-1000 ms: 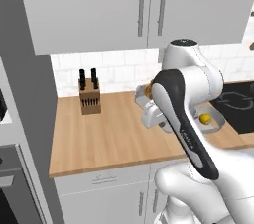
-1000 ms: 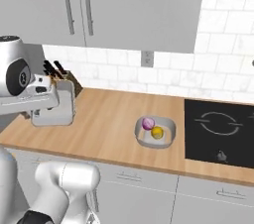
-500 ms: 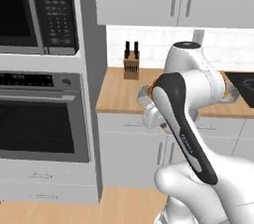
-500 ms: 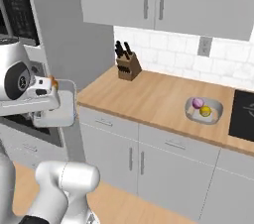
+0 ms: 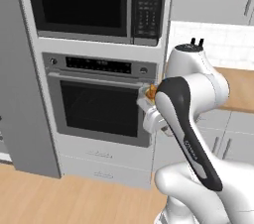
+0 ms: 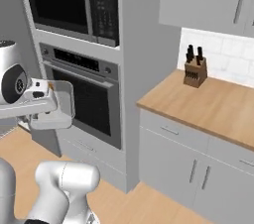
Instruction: Take the meat container that has the chicken drumstick and place it on the second highest rack of the freezer. Then take the vegetable container that has the lemon and onion and place it on the highest rack of the freezer.
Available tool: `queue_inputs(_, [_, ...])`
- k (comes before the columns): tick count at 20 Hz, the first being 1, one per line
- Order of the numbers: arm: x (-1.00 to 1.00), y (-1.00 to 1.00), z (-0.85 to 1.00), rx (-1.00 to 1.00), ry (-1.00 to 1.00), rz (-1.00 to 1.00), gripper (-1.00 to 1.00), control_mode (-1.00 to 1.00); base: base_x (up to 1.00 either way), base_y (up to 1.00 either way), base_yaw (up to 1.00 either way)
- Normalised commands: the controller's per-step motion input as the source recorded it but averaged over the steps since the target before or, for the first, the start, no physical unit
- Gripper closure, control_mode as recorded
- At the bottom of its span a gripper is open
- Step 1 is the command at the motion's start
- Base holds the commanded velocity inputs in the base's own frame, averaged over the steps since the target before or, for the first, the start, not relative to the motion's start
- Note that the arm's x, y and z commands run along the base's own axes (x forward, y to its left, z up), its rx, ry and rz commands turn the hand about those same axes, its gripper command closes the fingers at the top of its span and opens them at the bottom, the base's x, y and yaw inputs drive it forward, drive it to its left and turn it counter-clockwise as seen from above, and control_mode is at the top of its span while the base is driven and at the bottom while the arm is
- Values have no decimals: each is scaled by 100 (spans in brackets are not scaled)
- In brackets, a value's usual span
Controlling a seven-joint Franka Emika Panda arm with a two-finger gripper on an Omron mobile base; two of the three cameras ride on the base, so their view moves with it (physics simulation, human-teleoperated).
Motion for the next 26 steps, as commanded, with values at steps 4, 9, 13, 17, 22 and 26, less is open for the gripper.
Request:
queue_inputs(4, [0,0,0,0,0,0,100,100,78,100,-1])
queue_inputs(9, [0,0,0,0,0,0,100,100,87,100,-8])
queue_inputs(13, [0,0,0,0,0,0,100,100,53,100,-14])
queue_inputs(17, [0,0,0,0,0,0,100,100,23,100,-18])
queue_inputs(22, [0,0,0,0,0,0,100,100,11,100,-25])
queue_inputs(26, [0,0,0,0,0,0,100,100,4,100,-30])
